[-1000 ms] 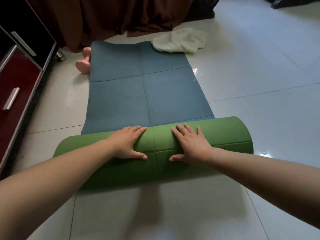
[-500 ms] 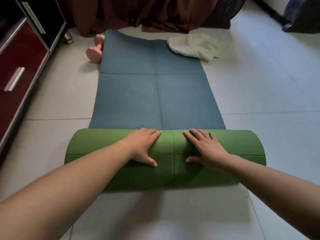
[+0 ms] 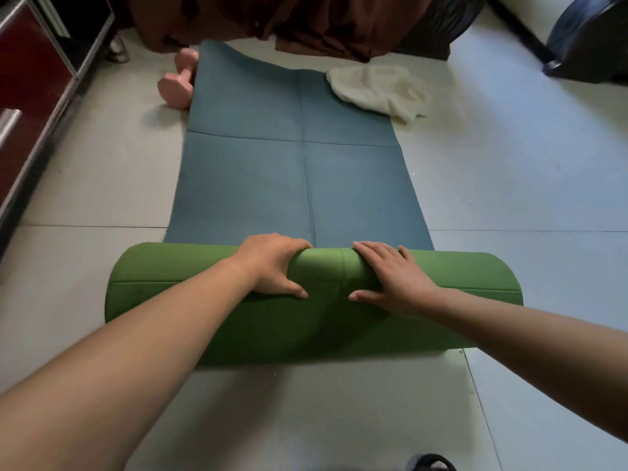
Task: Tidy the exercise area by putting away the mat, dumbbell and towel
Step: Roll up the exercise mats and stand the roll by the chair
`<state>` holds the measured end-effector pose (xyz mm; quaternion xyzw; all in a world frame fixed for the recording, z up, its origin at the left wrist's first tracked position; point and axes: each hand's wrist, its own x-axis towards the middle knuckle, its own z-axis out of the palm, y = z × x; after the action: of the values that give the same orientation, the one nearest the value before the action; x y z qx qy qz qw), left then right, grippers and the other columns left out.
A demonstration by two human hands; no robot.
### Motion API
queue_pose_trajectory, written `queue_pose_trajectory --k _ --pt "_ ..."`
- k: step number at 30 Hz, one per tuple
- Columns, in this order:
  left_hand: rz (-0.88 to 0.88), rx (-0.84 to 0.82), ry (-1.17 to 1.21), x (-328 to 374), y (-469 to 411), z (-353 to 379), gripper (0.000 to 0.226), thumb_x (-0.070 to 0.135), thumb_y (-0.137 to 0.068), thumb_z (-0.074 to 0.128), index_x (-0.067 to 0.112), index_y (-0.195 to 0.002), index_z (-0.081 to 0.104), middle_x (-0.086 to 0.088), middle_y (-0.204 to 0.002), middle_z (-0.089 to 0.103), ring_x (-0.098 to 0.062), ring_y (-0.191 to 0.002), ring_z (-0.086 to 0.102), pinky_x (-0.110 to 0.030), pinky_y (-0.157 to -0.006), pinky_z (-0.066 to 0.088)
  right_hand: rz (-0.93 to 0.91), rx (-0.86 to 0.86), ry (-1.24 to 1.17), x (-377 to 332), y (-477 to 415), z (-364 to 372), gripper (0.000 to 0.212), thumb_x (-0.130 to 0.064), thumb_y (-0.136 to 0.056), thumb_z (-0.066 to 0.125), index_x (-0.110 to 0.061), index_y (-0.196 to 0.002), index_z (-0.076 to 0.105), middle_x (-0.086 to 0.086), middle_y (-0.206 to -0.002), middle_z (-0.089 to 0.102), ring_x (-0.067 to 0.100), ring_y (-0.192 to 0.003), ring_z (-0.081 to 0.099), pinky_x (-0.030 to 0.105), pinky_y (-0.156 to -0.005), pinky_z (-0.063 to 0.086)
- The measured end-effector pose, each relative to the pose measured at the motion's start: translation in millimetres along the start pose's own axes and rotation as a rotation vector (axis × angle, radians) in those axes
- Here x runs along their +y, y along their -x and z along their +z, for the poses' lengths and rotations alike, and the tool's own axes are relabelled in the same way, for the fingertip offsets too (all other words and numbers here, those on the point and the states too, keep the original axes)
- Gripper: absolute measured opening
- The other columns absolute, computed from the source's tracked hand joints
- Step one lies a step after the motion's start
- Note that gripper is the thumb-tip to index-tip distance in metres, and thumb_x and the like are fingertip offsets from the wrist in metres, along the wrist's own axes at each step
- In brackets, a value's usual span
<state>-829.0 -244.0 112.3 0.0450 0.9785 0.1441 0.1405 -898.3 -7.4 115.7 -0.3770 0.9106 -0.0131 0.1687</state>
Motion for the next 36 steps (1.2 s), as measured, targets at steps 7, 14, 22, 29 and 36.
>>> queue_pose_trajectory --k 7,14,22,29,36 --pt "-0.097 -0.031 0.048 -5 -12 -18 0.07 0.062 -0.064 0.073 0.035 -0.125 0.05 0.006 -0.117 0.063 -0.021 -0.111 0.055 -0.031 -0.085 0.045 -0.127 0.015 -0.03 19 -35 -9 0.089 -0.065 -0.078 0.056 -0.027 -0.148 0.016 -0.003 -0.152 0.027 0.017 -0.139 0.024 0.047 -0.114 0.017" --pt "-0.12 -0.09 0.063 -23 -20 2 0.09 0.07 -0.071 0.058 0.032 -0.145 0.024 0.009 -0.147 0.038 -0.017 -0.133 0.037 -0.036 -0.107 0.034 -0.151 -0.072 -0.086 31 -66 0 0.091 -0.068 -0.076 0.055 -0.027 -0.148 0.018 -0.002 -0.153 0.024 0.018 -0.139 0.022 0.048 -0.114 0.017" --pt "-0.235 -0.02 -0.068 -24 -30 6 0.068 0.062 -0.087 0.04 0.04 -0.147 0.015 0.008 -0.152 0.027 -0.015 -0.138 0.027 -0.047 -0.112 0.022 -0.067 0.17 -0.046 22 -53 -1 0.063 -0.06 -0.084 0.051 -0.025 -0.136 0.04 0.0 -0.143 0.037 0.02 -0.133 0.032 0.043 -0.109 0.026" --pt "-0.219 0.109 -0.014 -16 -42 3 0.045 0.042 -0.097 0.038 0.038 -0.141 0.035 0.003 -0.146 0.039 -0.019 -0.132 0.037 -0.04 -0.107 0.034 -0.054 0.078 -0.073 32 -50 -9 0.08 -0.072 -0.08 0.042 -0.025 -0.144 0.029 0.0 -0.152 0.024 0.019 -0.14 0.018 0.054 -0.114 0.013" --pt "-0.233 0.086 0.003 -15 -53 1 0.05 0.047 -0.095 0.037 0.03 -0.143 0.035 0.003 -0.147 0.039 -0.018 -0.134 0.035 -0.043 -0.11 0.029 -0.163 -0.018 -0.042 48 -62 -13 0.108 -0.08 -0.066 0.051 -0.025 -0.149 0.011 -0.002 -0.156 0.011 0.02 -0.144 0.007 0.054 -0.115 0.004"
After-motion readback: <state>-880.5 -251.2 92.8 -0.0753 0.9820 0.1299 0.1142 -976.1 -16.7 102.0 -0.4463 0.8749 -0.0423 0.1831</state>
